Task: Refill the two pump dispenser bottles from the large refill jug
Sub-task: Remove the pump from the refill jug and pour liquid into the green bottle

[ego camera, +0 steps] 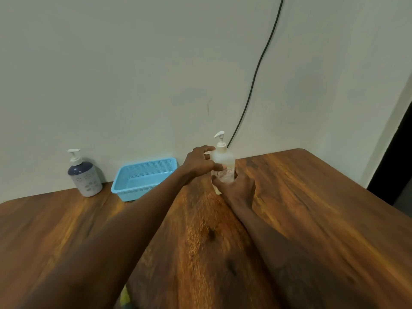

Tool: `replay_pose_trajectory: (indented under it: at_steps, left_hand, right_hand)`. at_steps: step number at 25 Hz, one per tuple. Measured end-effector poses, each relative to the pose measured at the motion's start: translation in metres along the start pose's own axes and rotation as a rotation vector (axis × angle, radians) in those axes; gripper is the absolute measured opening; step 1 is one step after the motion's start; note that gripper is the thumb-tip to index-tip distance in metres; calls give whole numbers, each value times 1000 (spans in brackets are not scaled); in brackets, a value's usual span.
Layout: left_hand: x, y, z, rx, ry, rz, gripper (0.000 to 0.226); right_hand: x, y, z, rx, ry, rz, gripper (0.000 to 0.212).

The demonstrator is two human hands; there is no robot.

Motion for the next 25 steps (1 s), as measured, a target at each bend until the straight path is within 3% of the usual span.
replay_pose_trajectory:
  at_steps: [6,16,20,23,25]
  left_hand:
    - [101,23,6,-125,-75,95,79]
    - [235,66,23,-69,-113,-57,67]
    - [257,86,37,30,-77,-36,64]
    - [270,95,41,102,-76,10,64]
    - [279,97,38,111,-118,43,66]
  right_hand:
    - [92,32,44,-48,79,29,65]
    - [199,85,113,-131,169,48,62]
    - [210,100,141,-412,242,215,34]
    - [209,102,152,-714,111,306,50]
    - [201,111,165,-720,114,255,42]
Point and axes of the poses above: each hand's wrist, its own x-axis away from the middle knuckle, its own y-axis out of the back of the hand, z = x × y, the point moved 7 cm from there along -x, towards the middle knuckle, and after that the axes turned 8 degrees about y, right-handed, at the moved point
